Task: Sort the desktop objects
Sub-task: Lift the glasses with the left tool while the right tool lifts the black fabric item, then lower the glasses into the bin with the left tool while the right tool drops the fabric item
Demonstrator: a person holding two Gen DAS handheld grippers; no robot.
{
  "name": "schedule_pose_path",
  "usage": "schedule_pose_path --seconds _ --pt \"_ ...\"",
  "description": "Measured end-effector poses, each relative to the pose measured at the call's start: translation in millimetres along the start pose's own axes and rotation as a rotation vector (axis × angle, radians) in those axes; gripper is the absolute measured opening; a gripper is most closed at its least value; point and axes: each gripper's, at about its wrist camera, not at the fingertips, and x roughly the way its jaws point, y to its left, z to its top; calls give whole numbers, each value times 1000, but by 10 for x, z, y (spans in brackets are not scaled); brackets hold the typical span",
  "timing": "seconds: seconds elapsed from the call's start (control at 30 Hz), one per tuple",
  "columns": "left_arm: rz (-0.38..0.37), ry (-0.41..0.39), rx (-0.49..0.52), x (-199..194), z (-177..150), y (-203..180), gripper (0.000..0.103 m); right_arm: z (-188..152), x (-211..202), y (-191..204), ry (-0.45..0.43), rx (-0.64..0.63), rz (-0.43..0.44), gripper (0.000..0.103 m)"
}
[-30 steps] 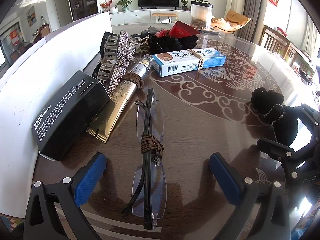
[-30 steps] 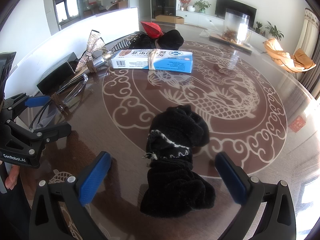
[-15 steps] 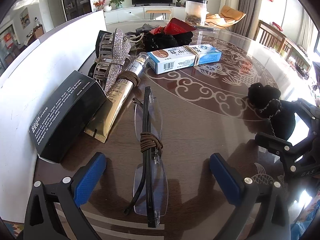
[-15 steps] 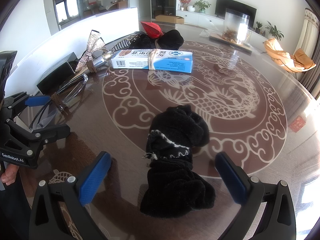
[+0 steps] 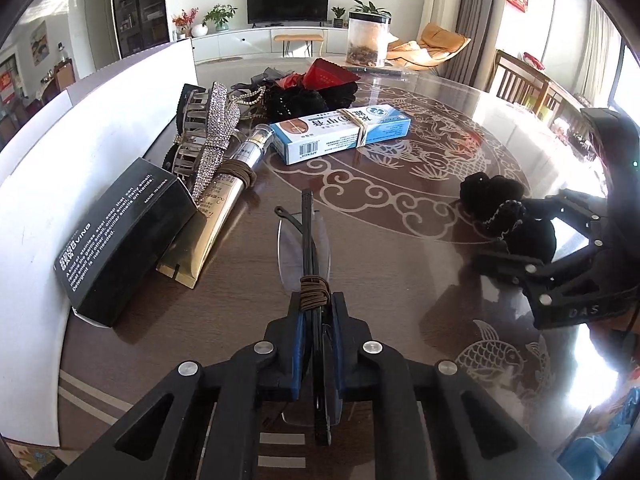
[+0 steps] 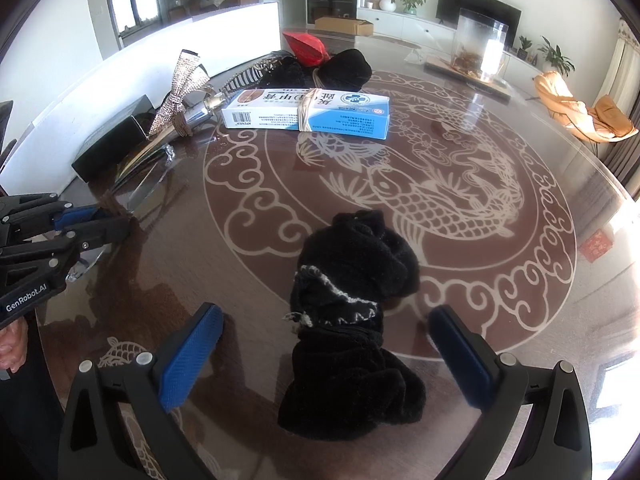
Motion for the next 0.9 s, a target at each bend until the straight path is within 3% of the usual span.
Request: schedule_pose_path --seconds 0.03,0.13,0.27,0.4,0.5,0.6,0.7,0.8,0.9 --pt "-39 -28 -22 -71 6 40 11 23 -28 -18 9 18 -18 33" --pt "-125 -119 -91 -296 3 183 11 -5 -213 -46 -28 77 -3 33" --pt "-171 -186 -181 -471 -22 334 11 -174 -413 12 -68 109 14 33" --pt "-157 -239 -240 -786 -42 469 11 -233 -520 167 -97 84 8 33" --pt "-139 -300 -303 -1180 24 700 11 -50 -592 350 -139 56 38 33" --pt "-71 -379 -352 -1653 170 1060 11 339 -658 693 -196 15 109 33" --pt "36 -403 -405 -1959 303 1521 11 835 -730 1242 -269 -66 201 33" --pt "146 -361 -489 -1983 376 2087 11 1329 -756 1928 -327 -160 306 33" --pt "242 -269 -577 -1772 424 2619 11 1767 -604 2611 -341 -224 403 33"
